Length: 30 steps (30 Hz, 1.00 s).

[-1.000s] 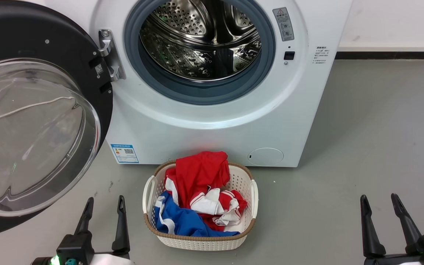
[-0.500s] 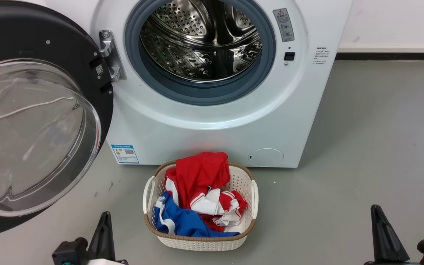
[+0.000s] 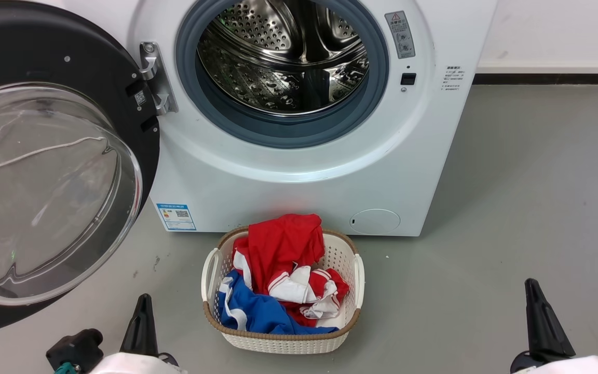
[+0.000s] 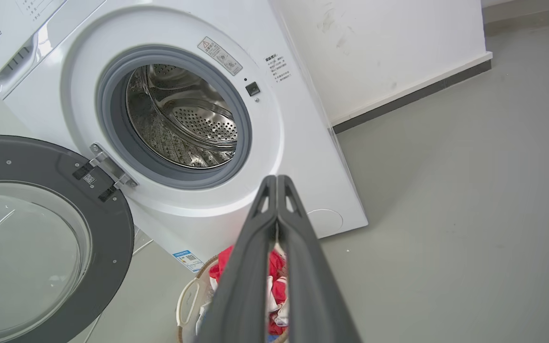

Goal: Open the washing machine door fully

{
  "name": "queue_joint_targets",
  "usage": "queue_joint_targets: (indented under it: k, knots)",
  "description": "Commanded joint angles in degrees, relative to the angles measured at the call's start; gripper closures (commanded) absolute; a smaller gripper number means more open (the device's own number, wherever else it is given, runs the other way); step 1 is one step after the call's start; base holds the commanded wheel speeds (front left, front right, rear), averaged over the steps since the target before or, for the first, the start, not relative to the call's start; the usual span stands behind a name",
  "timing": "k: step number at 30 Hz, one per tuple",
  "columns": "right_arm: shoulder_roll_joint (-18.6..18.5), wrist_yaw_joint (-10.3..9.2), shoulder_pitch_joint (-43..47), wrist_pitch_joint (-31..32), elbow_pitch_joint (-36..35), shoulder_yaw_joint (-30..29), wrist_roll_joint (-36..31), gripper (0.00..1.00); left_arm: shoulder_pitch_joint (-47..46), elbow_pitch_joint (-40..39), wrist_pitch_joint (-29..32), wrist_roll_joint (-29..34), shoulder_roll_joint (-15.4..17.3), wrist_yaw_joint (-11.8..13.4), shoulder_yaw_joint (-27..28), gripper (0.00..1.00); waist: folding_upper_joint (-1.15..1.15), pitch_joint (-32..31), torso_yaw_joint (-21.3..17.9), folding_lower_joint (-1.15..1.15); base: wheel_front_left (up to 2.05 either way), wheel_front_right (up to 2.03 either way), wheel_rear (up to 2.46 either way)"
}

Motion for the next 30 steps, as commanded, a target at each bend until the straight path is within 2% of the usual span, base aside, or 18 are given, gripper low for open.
queue_joint_targets:
  k: [1,30]
  knots:
    - [-0.58,0.01,-1.68,0.29,-0.40,0.08,2.10,1.00,-1.73,-0.59,0.44,-2.00,0.11,-0.27,0.31,1.00,0.00,0.01,-0.02,0.00,0.00,0.00,0.00]
    - [-1.19,0.01,-6.41,5.65,3.46,0.12,26.55,1.00,-5.17,1.14,6.32,-26.35,0.14,-2.53,1.86,1.00,0.00,0.15,-0.45,0.00,0.00,0.00,0.00]
